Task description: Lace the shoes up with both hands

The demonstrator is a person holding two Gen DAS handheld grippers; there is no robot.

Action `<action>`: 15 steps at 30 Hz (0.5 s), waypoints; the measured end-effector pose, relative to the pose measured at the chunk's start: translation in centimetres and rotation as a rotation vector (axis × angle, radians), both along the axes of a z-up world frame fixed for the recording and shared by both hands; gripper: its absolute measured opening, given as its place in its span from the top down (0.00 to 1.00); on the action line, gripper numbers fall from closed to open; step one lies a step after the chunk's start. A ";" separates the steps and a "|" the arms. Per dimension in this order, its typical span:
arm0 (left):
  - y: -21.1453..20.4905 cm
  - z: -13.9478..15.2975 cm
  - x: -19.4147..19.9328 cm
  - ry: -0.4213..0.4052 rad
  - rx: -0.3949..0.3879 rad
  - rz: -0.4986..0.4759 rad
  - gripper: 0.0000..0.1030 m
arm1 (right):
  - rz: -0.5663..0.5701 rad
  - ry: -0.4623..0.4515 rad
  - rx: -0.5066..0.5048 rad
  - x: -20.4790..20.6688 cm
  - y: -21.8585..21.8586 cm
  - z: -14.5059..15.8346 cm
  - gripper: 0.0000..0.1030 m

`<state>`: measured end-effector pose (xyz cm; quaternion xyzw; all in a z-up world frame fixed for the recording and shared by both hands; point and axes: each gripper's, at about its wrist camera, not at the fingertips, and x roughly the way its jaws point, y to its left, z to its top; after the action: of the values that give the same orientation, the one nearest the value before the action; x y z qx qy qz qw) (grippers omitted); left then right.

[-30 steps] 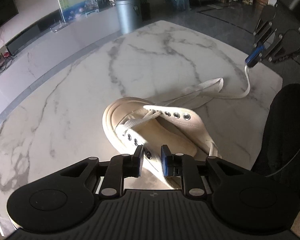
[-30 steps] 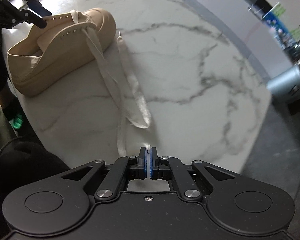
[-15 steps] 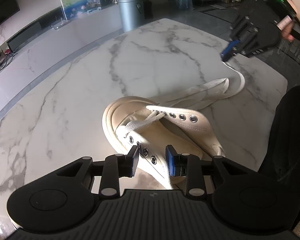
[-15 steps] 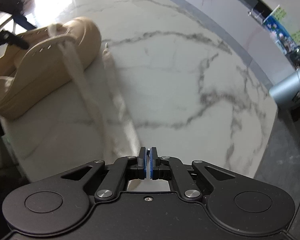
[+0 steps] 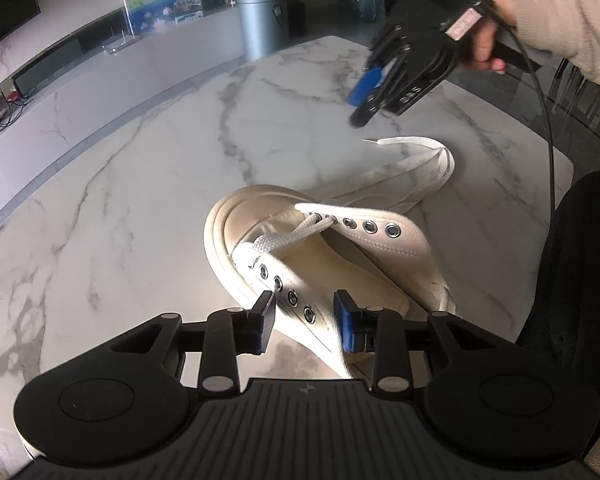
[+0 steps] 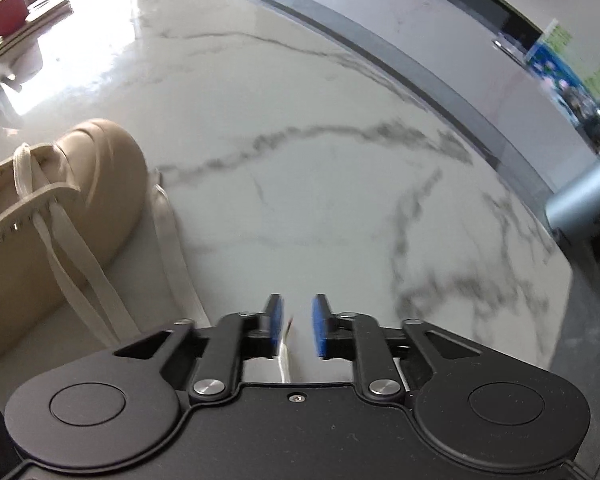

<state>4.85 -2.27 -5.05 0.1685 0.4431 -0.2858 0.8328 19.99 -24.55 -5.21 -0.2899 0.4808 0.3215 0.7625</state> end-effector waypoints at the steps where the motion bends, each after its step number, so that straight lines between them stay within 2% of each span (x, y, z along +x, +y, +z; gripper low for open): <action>1: 0.0 0.0 0.0 0.000 -0.002 -0.001 0.70 | 0.018 0.006 0.010 0.1 0.6 -0.1 0.74; 7: 0.0 0.0 0.1 0.001 -0.012 -0.015 0.69 | 0.144 0.075 0.087 0.2 4.2 -0.8 0.74; 15: 0.2 -0.2 0.2 0.003 -0.022 -0.027 0.67 | 0.236 0.115 0.071 0.7 6.8 -2.4 0.74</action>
<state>5.10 -2.08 -5.20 0.1647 0.4390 -0.3020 0.8300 20.65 -17.77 -7.61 -0.2983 0.4746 0.4420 0.7003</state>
